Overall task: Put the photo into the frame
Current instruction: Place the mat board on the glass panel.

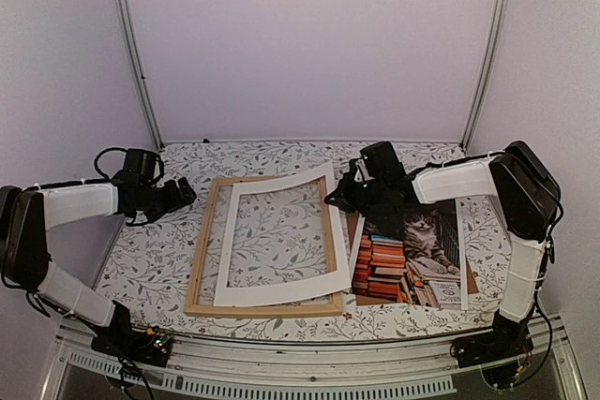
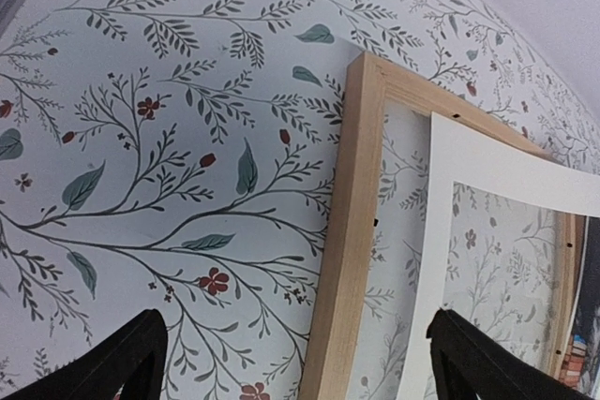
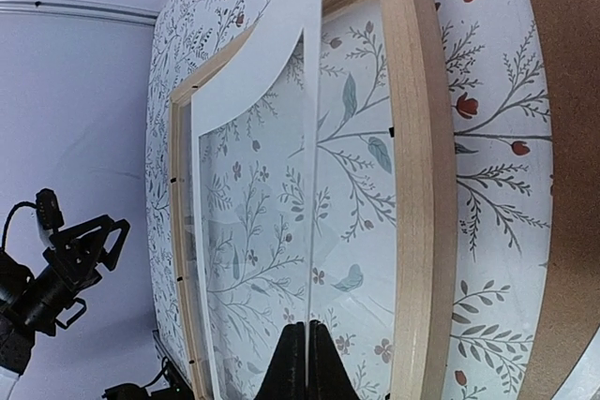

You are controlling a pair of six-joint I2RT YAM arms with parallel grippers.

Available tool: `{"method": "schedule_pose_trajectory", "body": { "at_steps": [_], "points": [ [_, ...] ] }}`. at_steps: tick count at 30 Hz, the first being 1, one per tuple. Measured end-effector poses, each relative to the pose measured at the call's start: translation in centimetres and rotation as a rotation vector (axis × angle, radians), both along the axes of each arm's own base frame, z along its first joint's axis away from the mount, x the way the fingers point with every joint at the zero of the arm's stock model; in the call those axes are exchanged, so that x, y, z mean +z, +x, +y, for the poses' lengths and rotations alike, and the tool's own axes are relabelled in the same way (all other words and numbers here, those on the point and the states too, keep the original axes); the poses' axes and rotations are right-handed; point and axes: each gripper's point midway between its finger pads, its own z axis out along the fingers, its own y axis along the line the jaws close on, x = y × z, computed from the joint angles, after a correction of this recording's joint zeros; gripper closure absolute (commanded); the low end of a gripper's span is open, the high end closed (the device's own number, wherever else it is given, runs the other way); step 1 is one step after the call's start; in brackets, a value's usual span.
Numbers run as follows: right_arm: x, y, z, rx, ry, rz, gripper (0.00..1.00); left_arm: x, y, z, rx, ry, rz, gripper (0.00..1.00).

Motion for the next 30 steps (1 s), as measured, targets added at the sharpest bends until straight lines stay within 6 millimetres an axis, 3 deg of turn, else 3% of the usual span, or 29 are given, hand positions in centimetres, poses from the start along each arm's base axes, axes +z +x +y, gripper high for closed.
{"method": "schedule_pose_trajectory", "body": {
  "at_steps": [7, 13, 20, 30],
  "points": [
    [0.1, -0.2, 0.6, 0.005, 0.011, -0.001, 1.00, -1.9, -0.4, -1.3, -0.036, -0.020, 0.040, 0.00],
    [-1.1, -0.4, 1.4, 0.012, 0.007, 0.014, 1.00, -3.5, -0.6, -2.5, -0.072, -0.038, 0.079, 0.00],
    [-1.4, -0.3, 1.6, 0.007, 0.005, 0.021, 1.00, -4.6, -0.8, -3.5, -0.103, -0.053, 0.103, 0.00],
    [-2.3, -0.1, 3.5, 0.032, 0.007, 0.019, 1.00, -5.1, -1.0, -4.3, -0.122, -0.059, 0.112, 0.00]
  ]
}}
